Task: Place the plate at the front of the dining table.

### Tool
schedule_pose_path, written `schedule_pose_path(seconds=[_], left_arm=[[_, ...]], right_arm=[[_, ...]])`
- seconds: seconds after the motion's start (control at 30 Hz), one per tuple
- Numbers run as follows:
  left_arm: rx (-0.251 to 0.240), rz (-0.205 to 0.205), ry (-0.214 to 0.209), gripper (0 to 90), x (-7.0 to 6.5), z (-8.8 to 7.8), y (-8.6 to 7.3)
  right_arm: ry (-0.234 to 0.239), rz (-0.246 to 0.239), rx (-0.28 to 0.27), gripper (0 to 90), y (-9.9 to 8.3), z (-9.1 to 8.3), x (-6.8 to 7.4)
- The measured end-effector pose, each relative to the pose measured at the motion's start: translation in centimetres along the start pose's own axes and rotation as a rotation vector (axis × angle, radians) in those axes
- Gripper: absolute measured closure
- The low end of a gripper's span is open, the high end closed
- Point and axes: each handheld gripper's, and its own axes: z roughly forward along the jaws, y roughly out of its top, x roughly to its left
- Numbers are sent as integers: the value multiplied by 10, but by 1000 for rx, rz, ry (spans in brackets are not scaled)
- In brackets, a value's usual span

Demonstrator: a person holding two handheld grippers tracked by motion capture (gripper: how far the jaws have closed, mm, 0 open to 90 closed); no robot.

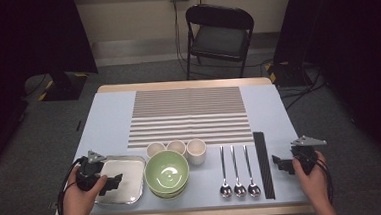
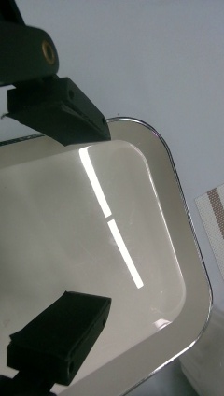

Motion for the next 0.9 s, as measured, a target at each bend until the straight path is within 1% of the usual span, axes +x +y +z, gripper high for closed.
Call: schedule_pose_path(seconds=[0.03,0.13,0.17,0.23,0.37,0.47,0.57,0.63,0.67,0.8,0.83,0.9], left_arm=[[-2,-9,-4,169,0,1,0],[-3,-8,-8,168,1,1,0],[-6,-20,-14,168,1,2,0],[-8,-28,-18,168,2,3,0],[-9,-25,-16,168,4,2,0],[-19,-35,-20,167,5,0,0],[-17,-35,-13,167,7,-2,-1],[-16,-42,-16,168,9,-3,-2],[-16,-53,-17,168,9,-3,-3],[-7,-62,-7,167,14,-5,-6],[-9,-68,1,167,16,-7,-7],[-11,-75,1,167,17,-8,-8]], right_arm=[[-1,0,0,122,0,0,0],[-1,0,-1,122,0,0,0],[-1,-1,-1,122,0,0,0],[-1,0,-1,122,0,0,0],[-1,-1,-2,123,0,0,0],[-2,-2,-2,122,0,0,0],[0,0,0,122,0,0,0],[1,0,0,122,0,0,0],[1,1,1,122,0,0,0],[3,2,2,122,0,0,0],[3,2,3,122,0,0,0],[3,3,3,122,0,0,0]])
